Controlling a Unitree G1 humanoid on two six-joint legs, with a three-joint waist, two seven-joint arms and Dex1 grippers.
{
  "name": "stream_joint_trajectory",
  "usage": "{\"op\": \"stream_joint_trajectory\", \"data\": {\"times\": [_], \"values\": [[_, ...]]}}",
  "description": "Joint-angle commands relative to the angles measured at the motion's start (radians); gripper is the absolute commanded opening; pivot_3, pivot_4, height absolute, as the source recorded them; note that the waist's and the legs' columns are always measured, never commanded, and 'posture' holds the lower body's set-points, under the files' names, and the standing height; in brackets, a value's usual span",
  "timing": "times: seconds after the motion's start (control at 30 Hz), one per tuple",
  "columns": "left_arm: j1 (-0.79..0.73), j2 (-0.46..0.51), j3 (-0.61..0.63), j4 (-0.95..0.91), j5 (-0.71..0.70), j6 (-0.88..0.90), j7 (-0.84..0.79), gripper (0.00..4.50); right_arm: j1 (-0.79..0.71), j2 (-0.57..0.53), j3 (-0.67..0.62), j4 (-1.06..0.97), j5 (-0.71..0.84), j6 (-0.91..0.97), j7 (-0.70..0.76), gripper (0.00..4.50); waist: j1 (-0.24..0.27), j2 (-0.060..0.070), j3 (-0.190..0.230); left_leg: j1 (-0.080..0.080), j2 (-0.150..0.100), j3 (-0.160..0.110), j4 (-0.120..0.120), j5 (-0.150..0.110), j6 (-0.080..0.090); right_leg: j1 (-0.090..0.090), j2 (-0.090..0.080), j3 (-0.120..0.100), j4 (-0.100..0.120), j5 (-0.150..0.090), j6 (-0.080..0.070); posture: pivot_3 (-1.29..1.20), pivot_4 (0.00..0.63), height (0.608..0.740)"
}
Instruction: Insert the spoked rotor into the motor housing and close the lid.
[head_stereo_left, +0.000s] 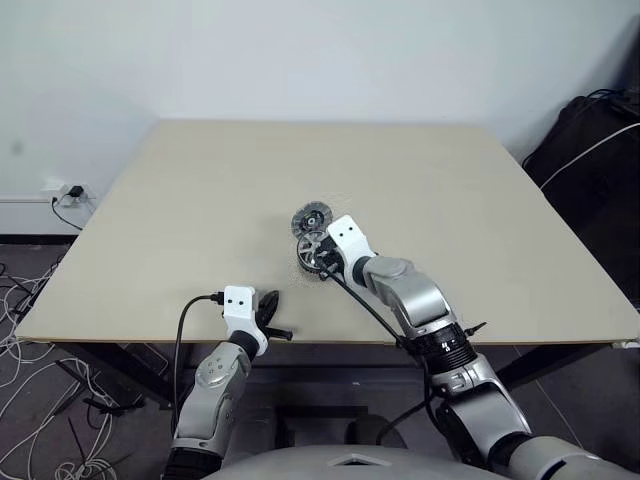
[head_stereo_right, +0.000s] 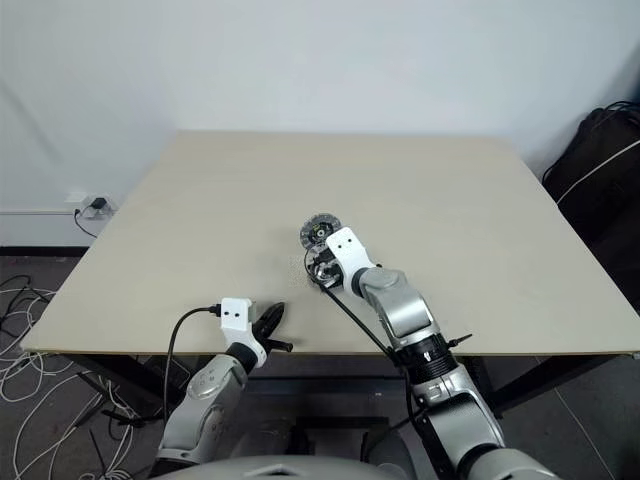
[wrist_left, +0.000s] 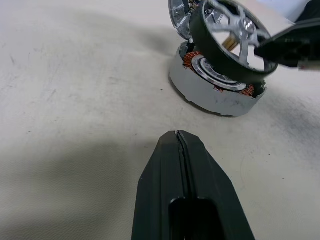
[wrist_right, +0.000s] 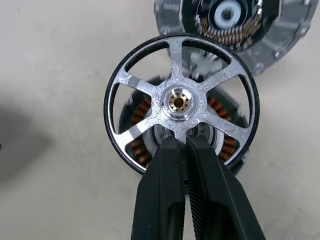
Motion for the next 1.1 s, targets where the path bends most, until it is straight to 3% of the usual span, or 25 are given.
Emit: {"op": "stream_joint_trajectory", "data": {"times": [0.03, 0.3, 0.57, 0.83, 0.93, 1.1], "values": [[-0.011, -0.006, 0.001, -0.015, -0.006, -0.013, -0.009, 0.0, -0.013, -0.007, 0.007, -0.012, -0.01, -0.01, -0.001, 0.03, 0.0, 0.0, 0.0, 0.0, 0.0, 0.0, 0.0, 0.0, 0.0, 0.0, 0.0, 0.0, 0.0, 0.0, 0.0, 0.0, 0.0, 0.74], [-0.01, -0.002, 0.002, -0.02, -0.001, -0.028, -0.018, 0.0, -0.015, -0.02, 0.016, 0.025, -0.012, -0.025, 0.008, 0.03, 0.001, 0.0, -0.001, 0.0, 0.0, 0.0, 0.0, 0.0, 0.0, 0.0, 0.0, 0.0, 0.0, 0.0, 0.0, 0.0, 0.0, 0.74], [-0.011, 0.001, 0.0, -0.02, 0.0, -0.032, -0.024, 0.0, -0.016, -0.006, 0.001, 0.025, -0.012, -0.042, -0.009, 2.48, 0.0, 0.0, -0.001, 0.0, 0.0, 0.0, 0.0, 0.0, 0.0, 0.0, 0.001, 0.0, 0.0, 0.0, 0.0, 0.0, 0.0, 0.74], [-0.012, 0.005, 0.0, -0.019, -0.002, -0.03, -0.029, 0.0, -0.015, -0.004, -0.04, -0.038, 0.01, -0.054, -0.014, 2.48, 0.001, 0.0, -0.001, 0.0, 0.0, 0.0, 0.0, 0.0, 0.0, 0.0, 0.001, 0.0, 0.0, 0.0, 0.0, 0.0, 0.0, 0.74], [-0.017, 0.006, -0.002, -0.017, 0.0, -0.029, -0.033, 0.0, -0.024, 0.007, -0.052, -0.042, 0.017, -0.065, -0.022, 1.86, 0.001, 0.0, -0.001, 0.0, 0.0, 0.0, 0.001, 0.0, 0.0, 0.0, 0.001, 0.0, 0.0, 0.0, 0.0, 0.0, 0.0, 0.74], [-0.022, 0.008, -0.005, -0.014, 0.007, -0.04, -0.041, 0.0, -0.055, 0.035, -0.039, 0.053, -0.012, -0.12, -0.063, 0.23, -0.001, 0.0, -0.001, 0.0, 0.0, 0.0, 0.001, 0.0, 0.0, 0.0, 0.001, 0.0, 0.001, 0.0, 0.0, 0.0, 0.0, 0.74]]}}
